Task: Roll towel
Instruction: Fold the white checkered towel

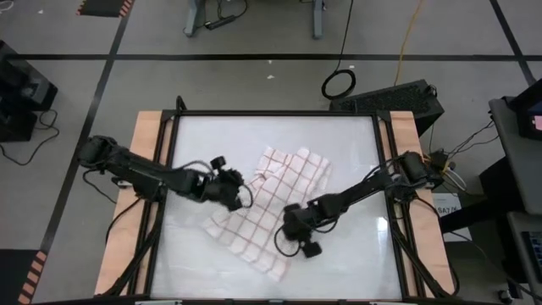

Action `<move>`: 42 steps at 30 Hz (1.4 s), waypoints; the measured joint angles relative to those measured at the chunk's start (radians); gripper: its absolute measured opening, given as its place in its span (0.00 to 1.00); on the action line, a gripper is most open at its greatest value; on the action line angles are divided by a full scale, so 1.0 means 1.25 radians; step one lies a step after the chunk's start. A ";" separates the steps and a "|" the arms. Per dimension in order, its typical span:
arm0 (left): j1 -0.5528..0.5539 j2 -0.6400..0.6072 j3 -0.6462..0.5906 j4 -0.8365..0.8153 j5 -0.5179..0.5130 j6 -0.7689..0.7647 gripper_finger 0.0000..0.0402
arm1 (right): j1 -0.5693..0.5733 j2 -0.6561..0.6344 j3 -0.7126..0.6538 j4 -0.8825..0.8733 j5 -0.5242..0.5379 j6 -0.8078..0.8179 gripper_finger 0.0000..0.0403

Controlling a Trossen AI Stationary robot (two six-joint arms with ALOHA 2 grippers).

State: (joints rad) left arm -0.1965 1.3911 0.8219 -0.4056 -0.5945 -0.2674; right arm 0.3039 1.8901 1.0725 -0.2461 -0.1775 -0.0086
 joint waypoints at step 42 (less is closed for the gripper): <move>0.215 0.168 -0.023 0.087 0.366 0.029 0.01 | 0.034 0.059 -0.154 0.414 0.324 0.276 0.00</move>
State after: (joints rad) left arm 0.0724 1.6007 0.7937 -0.2966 -0.1365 -0.2316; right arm 0.3470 1.9633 0.8799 0.2714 0.2272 0.3365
